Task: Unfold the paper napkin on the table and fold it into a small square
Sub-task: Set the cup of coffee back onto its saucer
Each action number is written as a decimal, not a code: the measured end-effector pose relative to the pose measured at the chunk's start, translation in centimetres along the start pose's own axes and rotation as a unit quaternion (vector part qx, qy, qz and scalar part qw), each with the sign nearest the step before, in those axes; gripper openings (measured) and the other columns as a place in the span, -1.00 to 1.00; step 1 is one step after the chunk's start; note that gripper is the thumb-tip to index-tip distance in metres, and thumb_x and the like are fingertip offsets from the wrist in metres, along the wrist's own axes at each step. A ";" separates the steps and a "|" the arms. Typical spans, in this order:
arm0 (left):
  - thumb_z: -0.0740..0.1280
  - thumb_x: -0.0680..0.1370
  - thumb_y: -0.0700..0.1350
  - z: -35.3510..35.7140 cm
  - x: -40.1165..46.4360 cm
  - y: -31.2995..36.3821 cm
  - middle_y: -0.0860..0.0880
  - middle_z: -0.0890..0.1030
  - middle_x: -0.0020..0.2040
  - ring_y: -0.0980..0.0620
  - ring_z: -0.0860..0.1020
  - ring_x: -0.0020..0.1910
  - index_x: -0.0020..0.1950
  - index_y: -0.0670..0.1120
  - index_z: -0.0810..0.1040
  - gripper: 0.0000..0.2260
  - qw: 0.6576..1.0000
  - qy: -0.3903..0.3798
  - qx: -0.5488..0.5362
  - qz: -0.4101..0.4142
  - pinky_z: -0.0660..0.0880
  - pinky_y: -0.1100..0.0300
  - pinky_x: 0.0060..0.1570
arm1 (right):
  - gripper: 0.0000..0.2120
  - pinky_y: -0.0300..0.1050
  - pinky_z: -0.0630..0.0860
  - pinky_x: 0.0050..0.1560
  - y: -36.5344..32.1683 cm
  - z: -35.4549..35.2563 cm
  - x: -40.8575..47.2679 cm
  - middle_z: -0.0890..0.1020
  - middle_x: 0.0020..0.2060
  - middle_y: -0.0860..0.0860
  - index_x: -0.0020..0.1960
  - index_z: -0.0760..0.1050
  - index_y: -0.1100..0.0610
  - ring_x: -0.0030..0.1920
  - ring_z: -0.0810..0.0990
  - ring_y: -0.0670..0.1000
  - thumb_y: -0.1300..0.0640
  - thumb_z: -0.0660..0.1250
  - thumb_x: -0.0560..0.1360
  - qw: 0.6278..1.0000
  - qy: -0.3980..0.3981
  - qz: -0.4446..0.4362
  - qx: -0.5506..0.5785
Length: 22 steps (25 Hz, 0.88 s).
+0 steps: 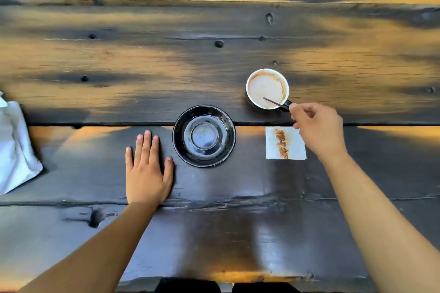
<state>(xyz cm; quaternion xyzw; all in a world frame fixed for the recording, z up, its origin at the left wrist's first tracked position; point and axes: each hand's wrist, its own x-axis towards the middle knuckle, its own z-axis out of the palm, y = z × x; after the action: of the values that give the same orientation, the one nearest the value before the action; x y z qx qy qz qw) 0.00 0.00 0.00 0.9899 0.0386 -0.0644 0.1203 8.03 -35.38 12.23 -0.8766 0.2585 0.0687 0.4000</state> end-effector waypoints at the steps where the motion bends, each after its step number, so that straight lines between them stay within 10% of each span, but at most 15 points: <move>1: 0.02 0.61 0.11 -0.1 0.1 0.0 -0.10 0.13 0.64 -0.05 0.01 0.64 0.60 -0.16 0.19 -0.40 1.000 0.005 -0.005 -0.003 -0.04 -0.15 0.59 | -0.74 -0.08 0.53 0.06 -0.1 -0.1 0.5 0.72 -0.20 -0.08 -0.11 0.68 0.00 -0.09 0.66 -0.04 -0.13 0.31 0.56 1.000 -0.005 -0.005 -0.015; 6: 0.04 0.59 0.09 0.2 0.3 -0.1 -0.11 0.16 0.63 -0.07 0.04 0.63 0.58 -0.17 0.23 -0.40 1.000 0.015 0.000 0.001 -0.01 -0.18 0.58 | -0.75 -0.18 0.48 -0.26 -0.4 0.5 1.5 0.71 -0.32 -0.05 -0.22 0.66 0.03 -0.30 0.64 -0.12 -0.06 0.35 0.55 0.999 -0.018 0.024 -0.025; 22: 0.05 0.56 0.08 0.0 0.5 0.0 -0.12 0.15 0.63 -0.08 0.04 0.63 0.58 -0.18 0.22 -0.38 1.000 0.004 0.030 -0.007 0.01 -0.20 0.57 | -0.83 0.02 0.61 -0.18 -0.5 -1.7 0.2 0.66 -0.33 0.05 -0.18 0.64 0.00 -0.21 0.58 0.20 0.02 0.29 0.47 0.969 -0.005 -0.032 -0.245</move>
<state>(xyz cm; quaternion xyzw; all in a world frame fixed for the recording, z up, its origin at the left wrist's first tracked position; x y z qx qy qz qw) 0.47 0.01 -0.10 0.9930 0.0441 -0.0626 0.0898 8.35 -36.45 13.66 -0.9554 0.2039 0.1217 0.1758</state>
